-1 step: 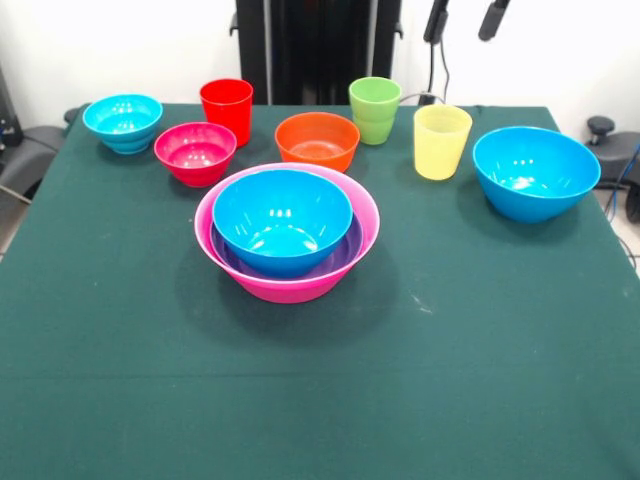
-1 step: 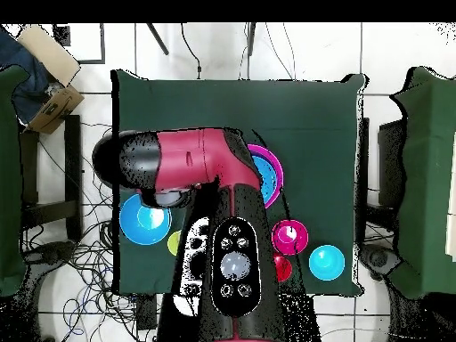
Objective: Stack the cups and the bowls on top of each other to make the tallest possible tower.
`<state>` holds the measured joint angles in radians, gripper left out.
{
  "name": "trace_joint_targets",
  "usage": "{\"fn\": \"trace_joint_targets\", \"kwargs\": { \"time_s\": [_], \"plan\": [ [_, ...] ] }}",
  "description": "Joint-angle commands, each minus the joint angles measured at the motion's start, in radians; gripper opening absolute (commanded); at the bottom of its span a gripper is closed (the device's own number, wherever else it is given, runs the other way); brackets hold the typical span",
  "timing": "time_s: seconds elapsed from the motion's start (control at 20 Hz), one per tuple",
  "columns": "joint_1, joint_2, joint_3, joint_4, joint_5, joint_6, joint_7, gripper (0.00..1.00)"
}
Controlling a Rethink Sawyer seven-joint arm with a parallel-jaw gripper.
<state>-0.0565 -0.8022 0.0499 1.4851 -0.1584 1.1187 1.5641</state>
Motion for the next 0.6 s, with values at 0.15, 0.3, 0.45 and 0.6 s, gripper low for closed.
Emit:
{"fn": "trace_joint_targets", "kwargs": {
  "time_s": [0.15,0.3,0.45,0.6],
  "plan": [
    [-0.009,0.071,0.021,0.098,-0.016,-0.096,0.112,1.00],
    [0.015,0.086,0.015,0.076,-0.020,-0.084,0.140,1.00],
    [0.038,0.095,0.009,0.060,-0.030,-0.076,0.157,1.00],
    [0.053,0.103,0.004,0.035,-0.031,-0.055,0.163,1.00]
  ]
}}
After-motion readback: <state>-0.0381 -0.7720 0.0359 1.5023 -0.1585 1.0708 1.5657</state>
